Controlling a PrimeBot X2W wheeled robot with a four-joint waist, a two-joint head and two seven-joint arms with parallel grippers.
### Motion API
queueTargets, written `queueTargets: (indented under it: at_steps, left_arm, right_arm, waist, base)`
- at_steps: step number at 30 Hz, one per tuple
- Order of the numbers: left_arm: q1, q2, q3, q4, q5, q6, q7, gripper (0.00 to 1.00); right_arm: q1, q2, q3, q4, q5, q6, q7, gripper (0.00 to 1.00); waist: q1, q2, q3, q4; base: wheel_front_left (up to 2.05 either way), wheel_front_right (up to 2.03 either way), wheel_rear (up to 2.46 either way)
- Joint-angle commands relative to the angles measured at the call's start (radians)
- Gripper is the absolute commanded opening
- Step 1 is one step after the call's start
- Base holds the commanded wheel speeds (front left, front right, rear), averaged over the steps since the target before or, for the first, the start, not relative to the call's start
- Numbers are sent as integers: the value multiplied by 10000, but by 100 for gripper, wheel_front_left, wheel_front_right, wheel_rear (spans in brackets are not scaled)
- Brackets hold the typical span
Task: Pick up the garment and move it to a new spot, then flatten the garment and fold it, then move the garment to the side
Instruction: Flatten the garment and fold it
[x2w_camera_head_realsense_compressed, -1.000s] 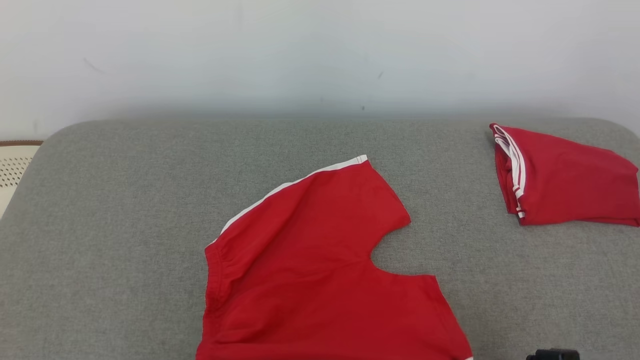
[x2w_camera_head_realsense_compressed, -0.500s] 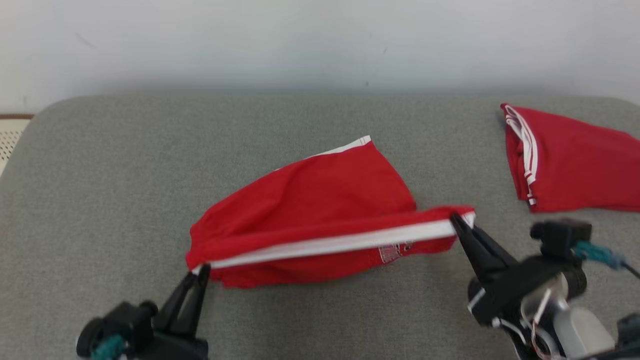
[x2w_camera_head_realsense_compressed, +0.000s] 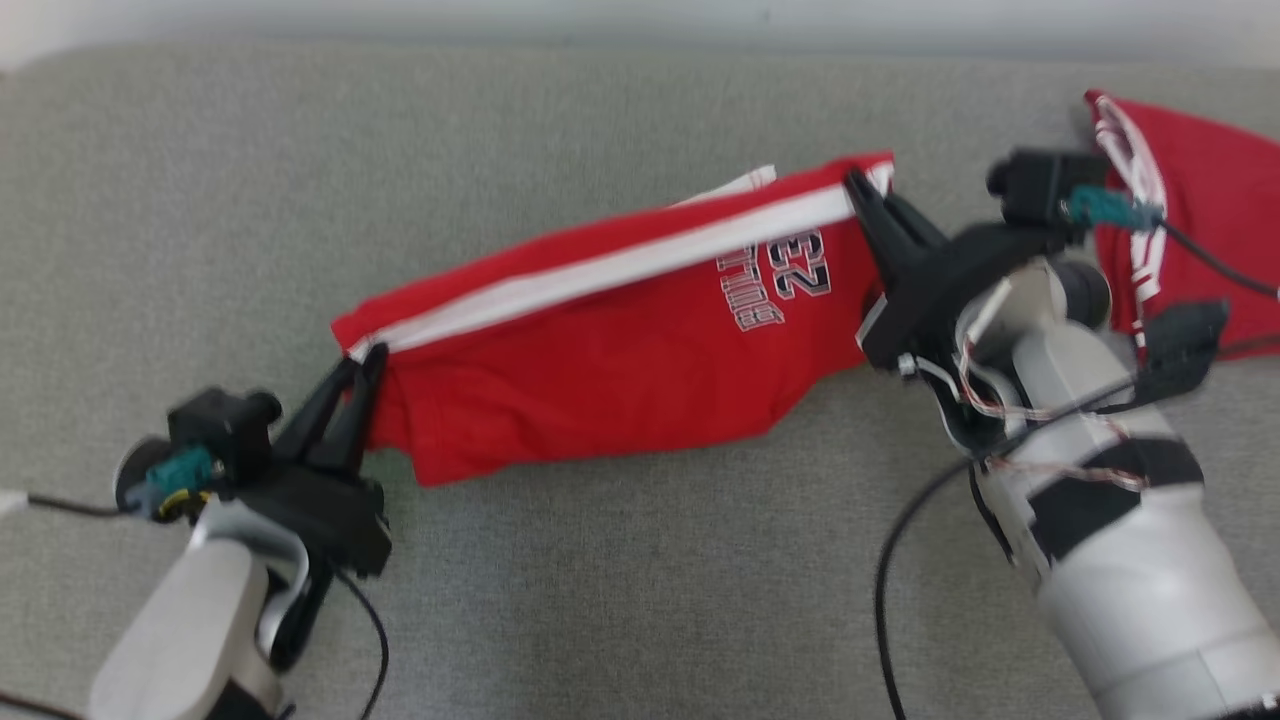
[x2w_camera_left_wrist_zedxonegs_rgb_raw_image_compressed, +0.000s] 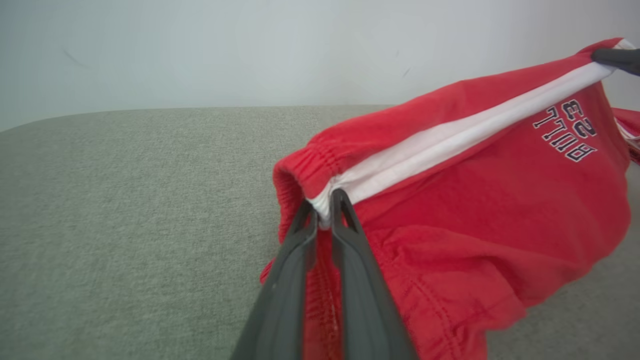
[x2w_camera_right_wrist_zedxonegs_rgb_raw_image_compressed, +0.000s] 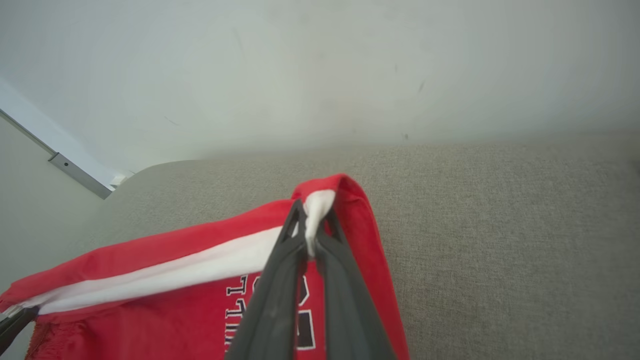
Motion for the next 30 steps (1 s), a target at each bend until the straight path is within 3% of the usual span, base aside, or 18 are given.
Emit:
queueTargets:
  at_steps: [1, 12, 13, 14, 15, 22, 30]
  left_arm:
    - [-267, 24, 31, 169, 50, -33, -45, 0]
    - [-2268, -467, -440, 2288, 83, -458, -266, 0]
    - [-2344, -494, -479, 2417, 99, -484, -309, 0]
    - [-2419, -509, -525, 2550, 153, -496, -373, 52]
    - [-2463, -543, -559, 2671, 174, -510, -437, 100]
    - [-1972, -551, -310, 2765, 135, -378, -743, 100]
    - [-305, -481, 489, 810, 285, 187, -780, 100]
  right_arm:
    - [-344, 59, 99, 283, 63, 0, -119, 0]
    - [-2870, 590, 808, 3889, 426, 0, -1120, 0]
    - [-2959, 614, 873, 4046, 462, 0, -1215, 11]
    - [-3036, 630, 962, 4159, 483, 0, -1361, 62]
    - [-3057, 655, 1036, 4284, 572, 0, -1439, 100]
    - [-2717, 561, 1575, 4336, 1377, 0, -1917, 100]
    - [-1870, -79, 2292, 3501, 2173, 0, -2417, 100]
  waist:
    - [-3, -2, 664, 143]
    - [-3, -2, 1464, 469]
    - [-3, -2, 1470, 471]
    - [-3, -2, 1462, 472]
    - [-3, -2, 1436, 465]
    - [-3, -2, 986, 311]
    - [-3, -2, 395, 235]
  base:
    - [0, 0, 0]
    - [0, 0, 0]
    - [0, 0, 0]
    - [0, 0, 0]
    - [0, 0, 0]
    - [0, 0, 0]
    - [0, 0, 0]
